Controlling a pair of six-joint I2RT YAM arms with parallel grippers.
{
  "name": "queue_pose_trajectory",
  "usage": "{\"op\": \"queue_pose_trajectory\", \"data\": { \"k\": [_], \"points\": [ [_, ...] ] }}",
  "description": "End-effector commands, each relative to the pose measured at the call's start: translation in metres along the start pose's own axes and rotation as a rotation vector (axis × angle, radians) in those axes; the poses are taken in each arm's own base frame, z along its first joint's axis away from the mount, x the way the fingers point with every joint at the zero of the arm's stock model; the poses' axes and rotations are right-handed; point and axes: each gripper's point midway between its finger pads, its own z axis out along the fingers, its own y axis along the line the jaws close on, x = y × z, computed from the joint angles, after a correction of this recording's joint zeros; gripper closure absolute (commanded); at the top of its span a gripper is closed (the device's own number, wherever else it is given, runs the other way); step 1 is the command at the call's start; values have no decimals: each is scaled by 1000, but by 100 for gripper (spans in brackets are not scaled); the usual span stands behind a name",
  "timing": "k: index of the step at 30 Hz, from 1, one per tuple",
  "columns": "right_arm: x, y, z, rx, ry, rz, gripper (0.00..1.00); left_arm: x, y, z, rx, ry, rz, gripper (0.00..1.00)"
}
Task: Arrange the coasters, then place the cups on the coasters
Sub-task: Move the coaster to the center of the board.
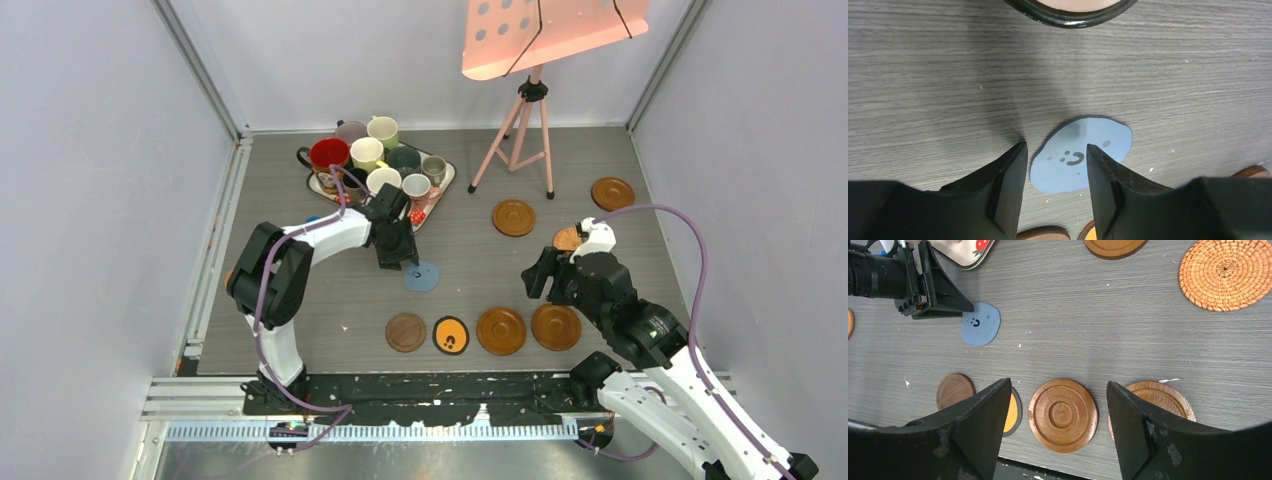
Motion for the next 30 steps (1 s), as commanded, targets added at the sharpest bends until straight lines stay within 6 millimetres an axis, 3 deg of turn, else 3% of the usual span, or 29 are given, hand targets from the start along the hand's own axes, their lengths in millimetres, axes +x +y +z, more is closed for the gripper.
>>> {"op": "queue_pose_trajectory", "data": {
  "k": [1,8,25,30],
  "points": [
    [-19,8,-2,-10,-48,11,23,-9,-19,-3,81,-19,49,50],
    [-18,7,-2,-13,-53,13,23,7,-33,5,154,31,78,50],
    [-12,6,-1,-19,-48,22,23,38,-52,-1,211,79,105,50],
    [-13,6,-2,-21,-52,25,23,39,-58,-8,227,70,119,50]
  ]
}}
